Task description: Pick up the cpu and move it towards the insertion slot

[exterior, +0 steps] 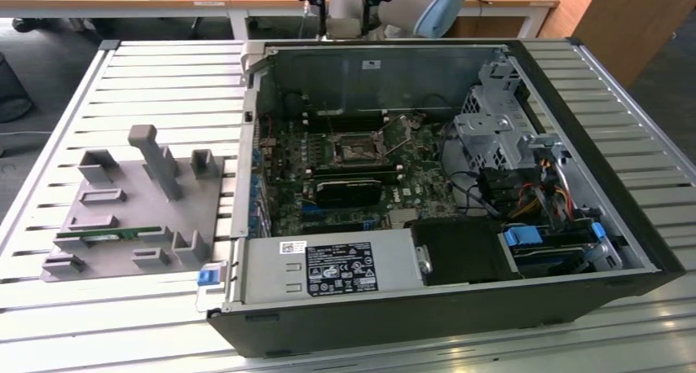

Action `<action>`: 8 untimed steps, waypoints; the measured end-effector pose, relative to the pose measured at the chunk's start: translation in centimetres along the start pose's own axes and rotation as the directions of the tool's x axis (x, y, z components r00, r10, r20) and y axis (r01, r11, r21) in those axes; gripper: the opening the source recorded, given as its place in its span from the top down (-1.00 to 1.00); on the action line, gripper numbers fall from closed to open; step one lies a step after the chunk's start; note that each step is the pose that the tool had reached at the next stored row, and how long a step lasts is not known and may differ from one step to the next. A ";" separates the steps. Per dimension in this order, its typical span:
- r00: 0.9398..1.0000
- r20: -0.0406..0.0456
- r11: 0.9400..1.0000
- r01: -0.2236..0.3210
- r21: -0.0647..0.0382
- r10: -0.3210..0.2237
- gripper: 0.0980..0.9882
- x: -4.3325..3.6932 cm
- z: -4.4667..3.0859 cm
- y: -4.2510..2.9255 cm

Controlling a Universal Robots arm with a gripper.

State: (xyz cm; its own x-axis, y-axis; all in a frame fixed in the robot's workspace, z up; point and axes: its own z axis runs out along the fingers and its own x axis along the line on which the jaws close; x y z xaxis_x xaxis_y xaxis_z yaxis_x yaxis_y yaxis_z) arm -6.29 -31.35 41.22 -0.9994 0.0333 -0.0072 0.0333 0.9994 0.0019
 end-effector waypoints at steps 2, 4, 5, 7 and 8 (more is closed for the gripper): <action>1.000 0.000 1.000 0.000 0.000 0.000 0.00 -1.39 0.01 0.05; 1.000 0.000 1.000 0.000 0.000 0.000 0.00 -1.41 0.01 0.05; 1.000 0.000 1.000 0.000 0.000 0.000 0.00 -1.41 0.01 0.05; 1.000 0.000 1.000 0.000 0.000 0.000 0.00 -1.45 0.01 0.05; 1.000 0.000 1.000 0.000 0.000 0.000 0.00 -1.49 0.01 0.05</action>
State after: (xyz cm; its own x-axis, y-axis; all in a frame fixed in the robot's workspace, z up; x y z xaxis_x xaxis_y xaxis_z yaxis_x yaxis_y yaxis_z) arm -4.80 -31.35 41.22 -0.9994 0.0333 -0.0072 0.0333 0.9994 0.0020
